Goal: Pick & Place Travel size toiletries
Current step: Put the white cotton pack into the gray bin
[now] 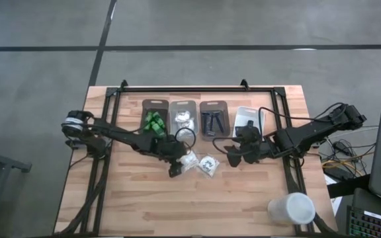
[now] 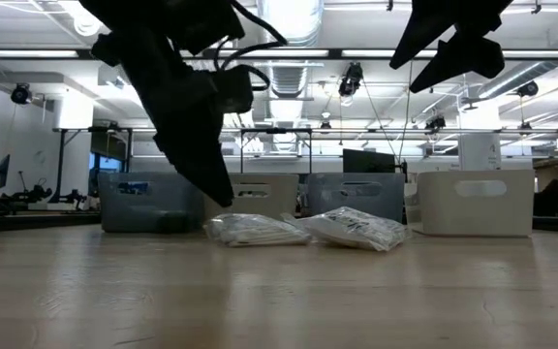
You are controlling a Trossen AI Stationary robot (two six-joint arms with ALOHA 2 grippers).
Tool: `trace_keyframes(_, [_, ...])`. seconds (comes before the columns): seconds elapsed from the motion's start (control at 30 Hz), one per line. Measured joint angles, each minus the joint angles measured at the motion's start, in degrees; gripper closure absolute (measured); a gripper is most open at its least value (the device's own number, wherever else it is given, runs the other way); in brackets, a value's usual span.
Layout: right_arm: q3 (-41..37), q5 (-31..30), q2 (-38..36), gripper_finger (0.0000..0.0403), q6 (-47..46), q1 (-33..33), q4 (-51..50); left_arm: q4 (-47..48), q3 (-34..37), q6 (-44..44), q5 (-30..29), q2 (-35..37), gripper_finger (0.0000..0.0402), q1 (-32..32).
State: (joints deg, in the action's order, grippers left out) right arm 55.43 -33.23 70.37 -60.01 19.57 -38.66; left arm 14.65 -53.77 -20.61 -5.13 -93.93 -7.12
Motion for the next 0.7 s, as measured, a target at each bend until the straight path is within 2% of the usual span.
trace_keyframes(0.2, [-0.49, -0.18, 0.00, 0.0122, -0.05, 0.00, -0.04, 1.25, 0.81, -2.51, -7.55, -0.17, 0.0149, -0.83])
trace_keyframes(0.27, [-0.60, -0.18, 0.00, 0.0115, -0.05, 0.00, -0.04, 0.42, 1.34, -2.77, -8.26, -0.34, 0.0149, -0.49])
trace_keyframes(0.47, [-0.97, -0.42, 0.00, 0.0098, -1.14, -0.02, 0.00, -3.63, 4.52, -5.50, -0.75, -0.42, 0.0149, 0.20])
trace_keyframes(0.7, [-1.35, -0.42, 0.00, 0.0098, -1.82, -0.02, -0.04, -9.87, 7.55, -8.06, -0.17, -0.42, 0.0157, -0.34])
